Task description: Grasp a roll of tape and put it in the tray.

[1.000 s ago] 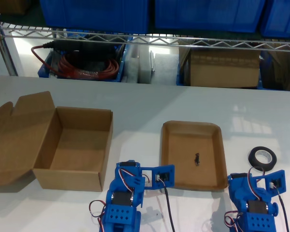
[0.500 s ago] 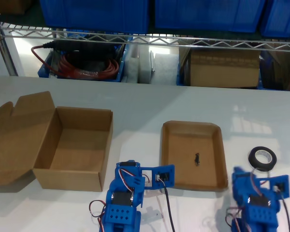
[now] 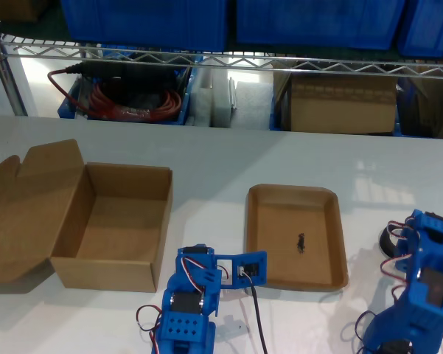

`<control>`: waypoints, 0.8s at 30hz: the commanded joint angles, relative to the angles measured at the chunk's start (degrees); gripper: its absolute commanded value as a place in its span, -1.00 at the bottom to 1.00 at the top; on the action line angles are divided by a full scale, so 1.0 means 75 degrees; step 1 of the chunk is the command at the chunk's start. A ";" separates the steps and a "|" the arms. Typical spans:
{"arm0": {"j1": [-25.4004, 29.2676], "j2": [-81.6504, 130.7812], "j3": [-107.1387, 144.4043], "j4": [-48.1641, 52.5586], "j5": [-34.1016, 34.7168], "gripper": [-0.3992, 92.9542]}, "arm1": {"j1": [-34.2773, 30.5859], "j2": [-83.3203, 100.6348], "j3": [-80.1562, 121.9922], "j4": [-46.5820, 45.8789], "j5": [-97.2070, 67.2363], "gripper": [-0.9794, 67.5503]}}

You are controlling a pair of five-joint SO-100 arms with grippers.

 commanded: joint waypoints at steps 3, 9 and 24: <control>-0.0070 0.0082 0.0246 -0.0094 0.0012 -0.99 | -0.0047 -0.0586 -0.0902 0.0105 0.0223 -0.01; -0.0070 0.0082 0.0246 -0.0094 0.0012 -0.99 | -0.0176 -0.1043 -0.1324 0.0070 0.0211 -0.10; -0.0070 0.0082 0.0246 -0.0094 0.0012 -0.99 | -0.0141 -0.1805 -0.1992 -0.0164 0.0129 -0.97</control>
